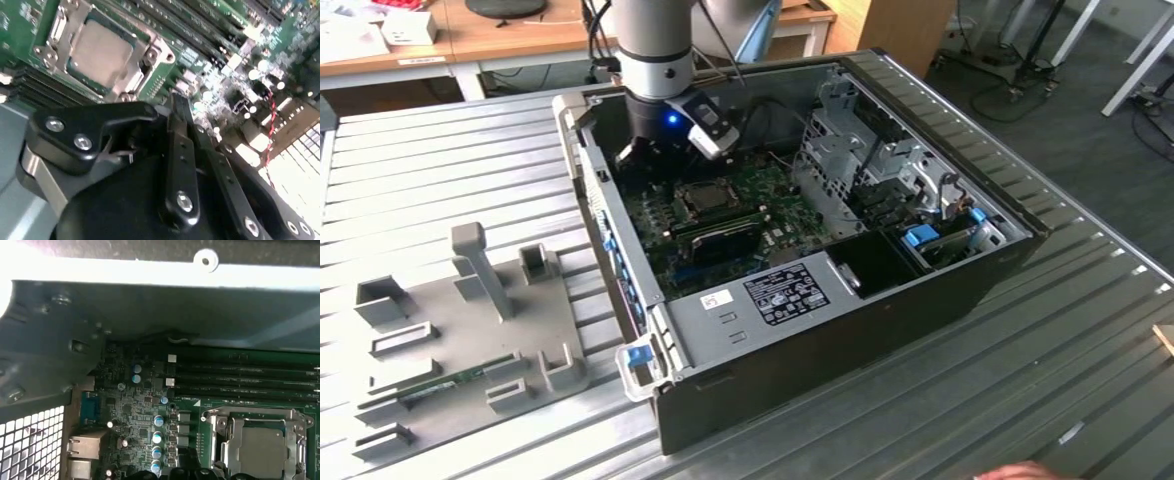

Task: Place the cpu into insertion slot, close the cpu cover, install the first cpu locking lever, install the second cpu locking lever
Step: 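Close the cpu cover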

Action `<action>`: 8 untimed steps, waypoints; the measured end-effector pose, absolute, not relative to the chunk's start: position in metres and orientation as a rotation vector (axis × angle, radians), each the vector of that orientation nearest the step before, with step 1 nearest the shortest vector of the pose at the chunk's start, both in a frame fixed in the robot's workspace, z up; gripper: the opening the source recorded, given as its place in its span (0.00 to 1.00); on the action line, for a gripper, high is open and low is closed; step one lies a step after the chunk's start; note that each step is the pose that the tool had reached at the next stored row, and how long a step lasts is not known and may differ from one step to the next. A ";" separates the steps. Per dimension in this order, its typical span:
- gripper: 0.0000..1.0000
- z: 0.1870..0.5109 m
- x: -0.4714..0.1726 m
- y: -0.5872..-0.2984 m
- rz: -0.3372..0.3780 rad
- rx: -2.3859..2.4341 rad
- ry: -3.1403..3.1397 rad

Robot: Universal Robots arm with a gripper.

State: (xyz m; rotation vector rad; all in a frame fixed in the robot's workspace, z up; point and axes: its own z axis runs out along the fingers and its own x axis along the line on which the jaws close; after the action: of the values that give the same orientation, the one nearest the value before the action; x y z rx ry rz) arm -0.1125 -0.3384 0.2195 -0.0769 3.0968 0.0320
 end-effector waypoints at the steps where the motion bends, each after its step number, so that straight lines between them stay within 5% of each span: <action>1: 0.10 0.219 -0.113 -0.338 0.032 -0.077 3.097; 8: 0.10 0.241 -0.112 -0.339 0.032 -0.075 3.097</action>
State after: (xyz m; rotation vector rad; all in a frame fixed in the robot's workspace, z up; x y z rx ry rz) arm -0.1124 -0.3387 0.2414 -0.0750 3.0970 0.0321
